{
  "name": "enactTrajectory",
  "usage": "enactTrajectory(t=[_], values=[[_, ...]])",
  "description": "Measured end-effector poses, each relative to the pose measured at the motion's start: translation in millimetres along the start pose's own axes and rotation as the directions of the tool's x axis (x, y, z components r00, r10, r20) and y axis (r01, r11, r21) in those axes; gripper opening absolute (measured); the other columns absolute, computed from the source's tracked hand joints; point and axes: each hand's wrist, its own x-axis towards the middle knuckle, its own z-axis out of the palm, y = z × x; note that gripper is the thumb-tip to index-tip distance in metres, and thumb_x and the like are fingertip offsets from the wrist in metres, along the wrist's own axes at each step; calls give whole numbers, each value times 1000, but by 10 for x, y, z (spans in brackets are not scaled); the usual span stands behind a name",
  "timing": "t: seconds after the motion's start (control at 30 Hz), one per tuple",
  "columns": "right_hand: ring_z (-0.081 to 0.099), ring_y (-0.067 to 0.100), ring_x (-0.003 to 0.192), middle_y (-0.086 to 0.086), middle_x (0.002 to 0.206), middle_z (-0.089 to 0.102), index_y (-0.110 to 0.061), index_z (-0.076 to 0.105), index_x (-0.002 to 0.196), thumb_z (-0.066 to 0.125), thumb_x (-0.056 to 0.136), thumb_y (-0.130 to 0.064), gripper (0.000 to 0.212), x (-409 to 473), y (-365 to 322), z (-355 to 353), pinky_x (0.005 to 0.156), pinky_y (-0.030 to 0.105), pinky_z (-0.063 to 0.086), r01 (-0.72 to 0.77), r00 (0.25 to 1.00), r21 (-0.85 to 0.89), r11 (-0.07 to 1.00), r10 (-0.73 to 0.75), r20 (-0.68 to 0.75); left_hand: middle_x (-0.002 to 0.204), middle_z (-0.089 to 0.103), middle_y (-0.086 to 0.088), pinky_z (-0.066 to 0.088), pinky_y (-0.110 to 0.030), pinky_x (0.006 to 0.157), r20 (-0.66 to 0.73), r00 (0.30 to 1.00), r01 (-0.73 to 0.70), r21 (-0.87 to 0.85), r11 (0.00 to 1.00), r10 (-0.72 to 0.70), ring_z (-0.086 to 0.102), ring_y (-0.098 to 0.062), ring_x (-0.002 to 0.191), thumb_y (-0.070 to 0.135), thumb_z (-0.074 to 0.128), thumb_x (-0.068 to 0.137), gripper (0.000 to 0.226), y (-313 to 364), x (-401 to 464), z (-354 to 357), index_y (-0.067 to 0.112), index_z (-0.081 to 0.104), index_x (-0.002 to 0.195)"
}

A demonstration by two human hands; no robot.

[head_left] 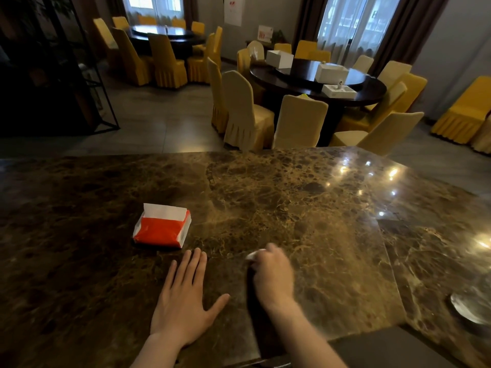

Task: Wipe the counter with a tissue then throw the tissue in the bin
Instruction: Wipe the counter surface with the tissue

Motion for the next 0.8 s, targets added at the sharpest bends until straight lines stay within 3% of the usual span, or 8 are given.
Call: enactTrajectory(t=[0.1,0.17,0.23,0.33,0.43,0.5,0.63,0.8], values=[[57,21,95,1,100,61,-21,77,105,67,89,-10,21,-177,-337,150,71,28,42,226,957,78,971,-237,170,170,-24,0,-9,-46,128,25,1000,-6,45,999,5,-30,-15,152,89,-1,76,110,-4,6,13,20,-20,159],[58,23,95,1,100,61,-20,77,106,66,89,-12,21,-124,-218,62,72,33,47,248,941,64,967,-256,223,170,-24,2,-9,-45,128,14,1000,-3,29,1000,3,-30,-14,152,92,-4,75,111,-6,3,14,21,-20,159],[59,24,96,1,99,62,-18,76,101,68,90,-15,15,-87,68,-70,76,36,48,145,973,9,989,-144,182,169,-24,4,-11,-44,128,9,1000,6,11,1000,-6,-31,-11,151,95,-6,75,112,-18,-3,31,22,-21,158],[58,25,94,0,93,61,-15,75,94,70,90,-16,7,-73,526,-280,73,36,48,-91,996,-39,995,91,0,170,-22,6,-12,-43,127,-19,1000,13,-7,1000,-13,-31,-9,150,96,-2,77,111,-12,0,37,23,-20,159],[60,27,95,2,94,62,-15,75,94,72,89,-15,6,-37,611,-307,71,37,48,-174,985,-56,983,174,-11,170,-21,6,-10,-44,128,-6,1000,6,-7,1000,-6,-30,-9,151,95,1,78,110,-20,-3,28,23,-19,159],[62,28,98,3,100,64,-16,76,104,73,88,-14,16,20,565,-289,74,36,48,-192,981,-32,981,192,-18,170,-22,6,-9,-44,128,-13,1000,7,-2,1000,-7,-30,-9,151,95,0,78,110,-9,-5,30,23,-19,159],[58,26,109,4,112,62,-17,71,121,67,92,-13,30,143,356,-212,86,37,50,-106,994,20,994,105,41,170,-22,7,-9,-44,128,-14,1000,9,8,1000,-9,-31,-7,150,95,0,78,109,-13,-1,28,24,-19,159],[48,23,113,2,120,56,-19,70,122,58,95,-3,34,74,3,-52,90,34,51,177,972,52,983,-183,145,171,-18,6,-7,-43,129,-29,999,14,21,1000,-14,-26,-9,152,93,5,81,107,5,-8,31,24,-15,161]])
